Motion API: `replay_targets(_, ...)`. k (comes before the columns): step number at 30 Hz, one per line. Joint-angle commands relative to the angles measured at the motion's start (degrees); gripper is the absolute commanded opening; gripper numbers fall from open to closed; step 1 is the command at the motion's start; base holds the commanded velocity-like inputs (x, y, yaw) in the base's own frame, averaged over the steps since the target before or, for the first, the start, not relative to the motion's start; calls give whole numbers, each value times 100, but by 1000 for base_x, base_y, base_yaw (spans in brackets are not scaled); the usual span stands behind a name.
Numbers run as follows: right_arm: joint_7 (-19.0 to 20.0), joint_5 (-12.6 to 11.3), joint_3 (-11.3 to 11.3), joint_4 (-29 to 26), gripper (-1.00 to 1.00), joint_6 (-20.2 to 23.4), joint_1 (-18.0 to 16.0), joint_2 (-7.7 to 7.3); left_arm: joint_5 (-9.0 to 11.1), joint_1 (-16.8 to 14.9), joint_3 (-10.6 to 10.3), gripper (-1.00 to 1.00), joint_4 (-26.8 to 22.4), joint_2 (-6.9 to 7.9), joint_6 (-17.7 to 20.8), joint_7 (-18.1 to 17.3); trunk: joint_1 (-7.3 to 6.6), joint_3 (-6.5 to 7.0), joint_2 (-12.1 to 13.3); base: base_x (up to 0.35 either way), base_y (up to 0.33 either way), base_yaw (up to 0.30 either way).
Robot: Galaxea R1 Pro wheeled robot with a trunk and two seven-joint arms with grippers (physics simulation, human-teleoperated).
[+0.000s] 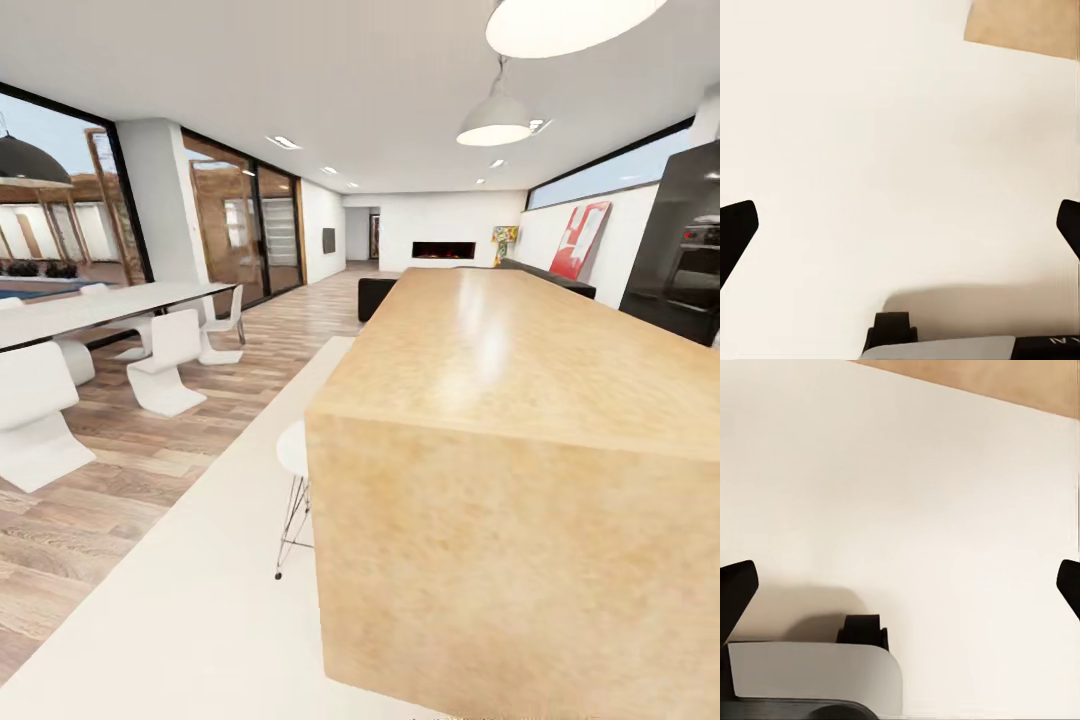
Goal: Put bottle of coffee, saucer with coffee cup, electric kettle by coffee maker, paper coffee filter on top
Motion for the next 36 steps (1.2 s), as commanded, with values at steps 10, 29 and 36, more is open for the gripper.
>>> replay_targets(10,-4,-9,-8,12,100,-10,2,-6,-8,3,10,100,-5,0,-10,-5,0,-5,-3,0,0,-253)
replay_targets(29,-15,-1,-2,19,100,-15,2,-5,-10,3,22,100,4,-3,-8,-5,0,-5,-3,0,0,-254)
replay_targets(36,-15,1,0,19,100,-17,2,-5,-11,3,17,100,2,1,-9,-5,0,-5,-3,0,0,-254)
